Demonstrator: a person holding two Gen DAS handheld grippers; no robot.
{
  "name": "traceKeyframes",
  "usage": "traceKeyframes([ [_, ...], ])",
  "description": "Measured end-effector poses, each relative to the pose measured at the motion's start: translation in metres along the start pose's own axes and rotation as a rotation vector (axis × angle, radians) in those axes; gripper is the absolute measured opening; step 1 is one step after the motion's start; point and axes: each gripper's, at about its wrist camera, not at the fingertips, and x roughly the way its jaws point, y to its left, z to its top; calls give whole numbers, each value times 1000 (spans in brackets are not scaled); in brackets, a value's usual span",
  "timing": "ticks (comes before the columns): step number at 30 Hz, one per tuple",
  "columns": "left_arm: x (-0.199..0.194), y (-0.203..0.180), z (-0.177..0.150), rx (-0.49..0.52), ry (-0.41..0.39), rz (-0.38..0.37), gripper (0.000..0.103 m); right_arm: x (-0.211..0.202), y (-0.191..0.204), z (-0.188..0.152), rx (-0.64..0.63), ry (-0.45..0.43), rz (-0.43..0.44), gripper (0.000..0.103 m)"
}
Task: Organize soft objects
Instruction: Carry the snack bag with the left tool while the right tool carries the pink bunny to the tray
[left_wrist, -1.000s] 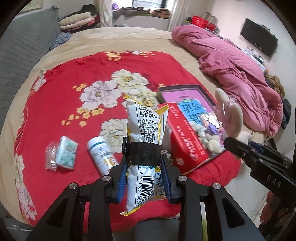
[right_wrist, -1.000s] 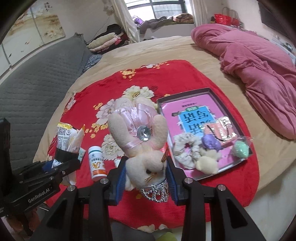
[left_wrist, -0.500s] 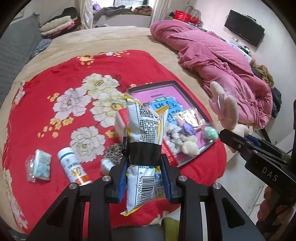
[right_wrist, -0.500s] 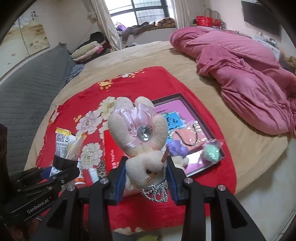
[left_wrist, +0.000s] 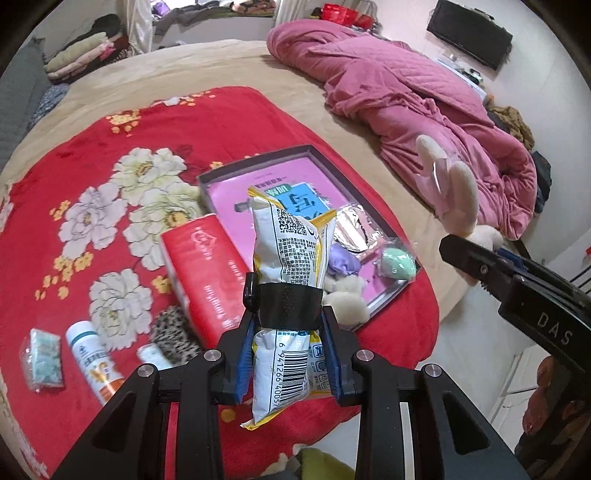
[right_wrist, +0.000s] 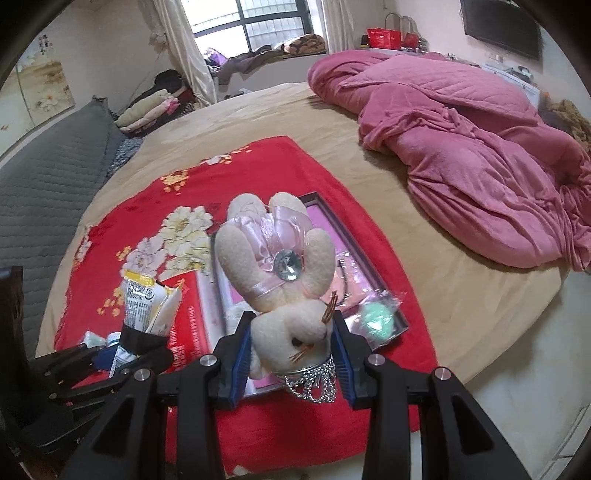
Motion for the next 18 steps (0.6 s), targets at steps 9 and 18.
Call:
traceKeyframes([
  [9, 45, -16, 17, 9, 57, 15, 34, 29, -29, 14, 2, 31, -26, 39],
  [18, 88, -21, 23, 4, 116, 35, 34, 73, -41, 15, -11, 95, -14, 39],
])
